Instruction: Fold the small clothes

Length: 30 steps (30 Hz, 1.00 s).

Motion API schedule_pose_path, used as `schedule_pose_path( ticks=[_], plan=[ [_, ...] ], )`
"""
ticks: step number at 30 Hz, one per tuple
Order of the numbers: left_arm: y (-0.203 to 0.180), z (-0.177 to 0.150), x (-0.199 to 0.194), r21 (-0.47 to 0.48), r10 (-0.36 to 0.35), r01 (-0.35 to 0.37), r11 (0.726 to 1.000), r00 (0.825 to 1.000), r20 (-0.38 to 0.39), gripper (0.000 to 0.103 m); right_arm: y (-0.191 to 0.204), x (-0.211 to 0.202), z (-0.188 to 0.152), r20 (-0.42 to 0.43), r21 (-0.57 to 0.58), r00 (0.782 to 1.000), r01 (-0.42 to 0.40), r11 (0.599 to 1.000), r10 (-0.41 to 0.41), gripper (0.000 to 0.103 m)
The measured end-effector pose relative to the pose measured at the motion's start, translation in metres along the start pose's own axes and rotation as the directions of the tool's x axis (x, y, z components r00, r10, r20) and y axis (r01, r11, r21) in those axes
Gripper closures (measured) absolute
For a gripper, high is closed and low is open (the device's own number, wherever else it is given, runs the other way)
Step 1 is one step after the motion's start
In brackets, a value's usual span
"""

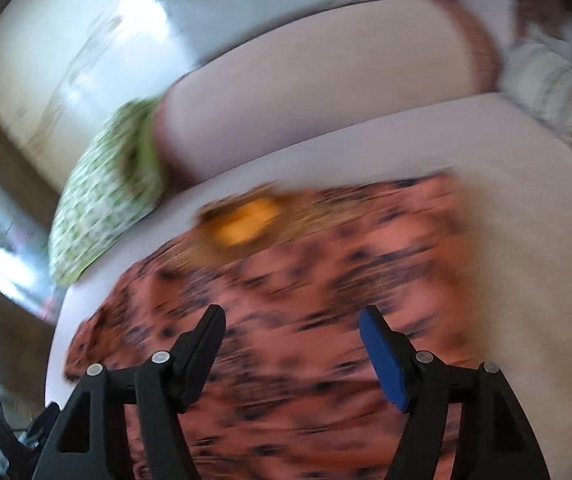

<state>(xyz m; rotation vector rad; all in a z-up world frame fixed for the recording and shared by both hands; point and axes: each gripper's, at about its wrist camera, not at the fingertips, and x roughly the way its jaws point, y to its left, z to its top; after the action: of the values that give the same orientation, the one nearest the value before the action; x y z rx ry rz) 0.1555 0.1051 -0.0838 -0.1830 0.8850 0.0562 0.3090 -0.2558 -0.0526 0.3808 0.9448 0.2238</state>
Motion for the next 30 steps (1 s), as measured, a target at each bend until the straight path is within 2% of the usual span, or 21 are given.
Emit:
schedule_pose_path(
  ticks=[2,5,7,11,12,13,14,15,16,17,18,19,20,22,23,24,25,27,28,29,30],
  plan=[
    [-0.020,0.021,0.028,0.048,0.002,-0.001,0.999,1.000,-0.018,0.000,-0.048,-0.002,0.015,-0.006,0.071,1.000,0.023,0.997,-0.022,0.031],
    [-0.043,0.049,0.069,0.106,0.011,-0.005,0.994,0.999,-0.053,0.000,-0.099,0.013,0.031,-0.069,0.137,0.998,0.020,0.990,-0.011,0.030],
    [-0.050,0.061,0.093,0.105,0.014,-0.004,0.994,0.996,-0.087,0.002,-0.118,0.027,0.038,-0.093,0.153,0.996,0.015,0.988,-0.001,0.031],
    [-0.058,0.068,0.130,0.096,0.012,0.004,0.995,0.987,-0.161,0.018,-0.126,0.056,0.055,-0.113,0.173,0.992,-0.040,0.984,0.060,0.031],
    [-0.060,0.065,0.137,0.095,0.008,0.010,0.995,0.984,-0.179,0.025,-0.125,0.068,0.060,-0.137,0.166,0.989,-0.027,0.986,0.050,0.031],
    [-0.061,0.063,0.142,0.097,-0.003,0.023,0.995,0.980,-0.199,0.056,-0.125,0.078,0.059,-0.154,0.162,0.987,-0.017,0.987,0.042,0.045],
    [-0.062,0.060,0.145,0.104,-0.001,0.024,0.994,0.976,-0.217,0.070,-0.124,0.087,0.062,-0.167,0.166,0.984,-0.033,0.986,0.061,0.086],
    [-0.062,0.061,0.141,0.107,-0.007,0.029,0.994,0.981,-0.196,0.076,-0.118,0.088,0.066,-0.172,0.144,0.984,-0.031,0.989,0.056,0.086],
    [-0.063,0.062,0.134,0.112,-0.021,0.040,0.993,0.986,-0.168,0.097,-0.109,0.080,0.067,-0.137,0.094,0.990,-0.027,0.995,0.040,0.087],
    [-0.065,0.064,0.123,0.124,-0.026,0.042,0.991,0.992,-0.127,0.097,-0.097,0.070,0.072,-0.097,0.040,0.995,-0.013,0.999,0.017,0.087],
    [-0.067,0.064,0.108,0.134,-0.015,0.023,0.991,0.998,-0.057,0.097,-0.083,0.055,0.077,-0.024,-0.037,0.999,0.042,0.998,-0.043,0.087],
    [-0.067,0.064,0.101,0.135,0.001,0.001,0.991,1.000,-0.017,0.097,-0.080,0.047,0.076,0.017,-0.088,0.995,0.098,0.991,-0.097,0.087],
    [-0.068,0.062,0.102,0.127,0.006,-0.004,0.992,1.000,-0.020,0.097,-0.078,0.051,0.078,0.034,-0.146,0.982,0.190,0.971,-0.187,0.086],
    [-0.069,0.050,0.128,0.129,0.018,0.002,0.992,0.988,-0.155,0.096,-0.098,0.082,0.074,-0.118,-0.156,0.952,0.265,0.952,-0.284,0.083],
    [-0.069,0.042,0.134,0.143,0.043,-0.019,0.990,0.985,-0.168,0.096,-0.106,0.084,0.071,-0.148,-0.128,0.946,0.270,0.954,-0.288,0.082],
    [-0.070,0.039,0.126,0.158,0.038,-0.018,0.987,0.991,-0.124,0.096,-0.109,0.074,0.067,-0.115,-0.094,0.957,0.256,0.962,-0.265,0.080],
    [-0.071,0.039,0.121,0.157,0.041,-0.022,0.987,0.992,-0.116,0.093,-0.109,0.052,0.063,-0.044,-0.053,0.970,0.238,0.970,-0.240,0.074],
    [-0.069,0.043,0.110,0.125,-0.006,0.020,0.992,0.994,-0.107,0.079,-0.103,0.015,0.055,0.046,0.004,0.977,0.209,0.978,-0.209,0.062],
    [-0.067,0.044,0.102,0.120,-0.029,0.039,0.992,0.996,-0.085,0.063,-0.099,0.004,0.051,0.069,0.021,0.983,0.169,0.985,-0.170,0.044],
    [-0.067,0.047,0.095,0.122,-0.038,0.044,0.992,0.998,-0.051,0.043,-0.088,-0.008,0.045,0.074,0.021,0.993,0.091,0.996,-0.093,0.036],
    [-0.066,0.048,0.093,0.119,-0.036,0.039,0.992,0.999,-0.034,0.034,-0.075,-0.015,0.039,0.052,0.001,0.999,0.011,1.000,-0.011,0.036]
  ],
)
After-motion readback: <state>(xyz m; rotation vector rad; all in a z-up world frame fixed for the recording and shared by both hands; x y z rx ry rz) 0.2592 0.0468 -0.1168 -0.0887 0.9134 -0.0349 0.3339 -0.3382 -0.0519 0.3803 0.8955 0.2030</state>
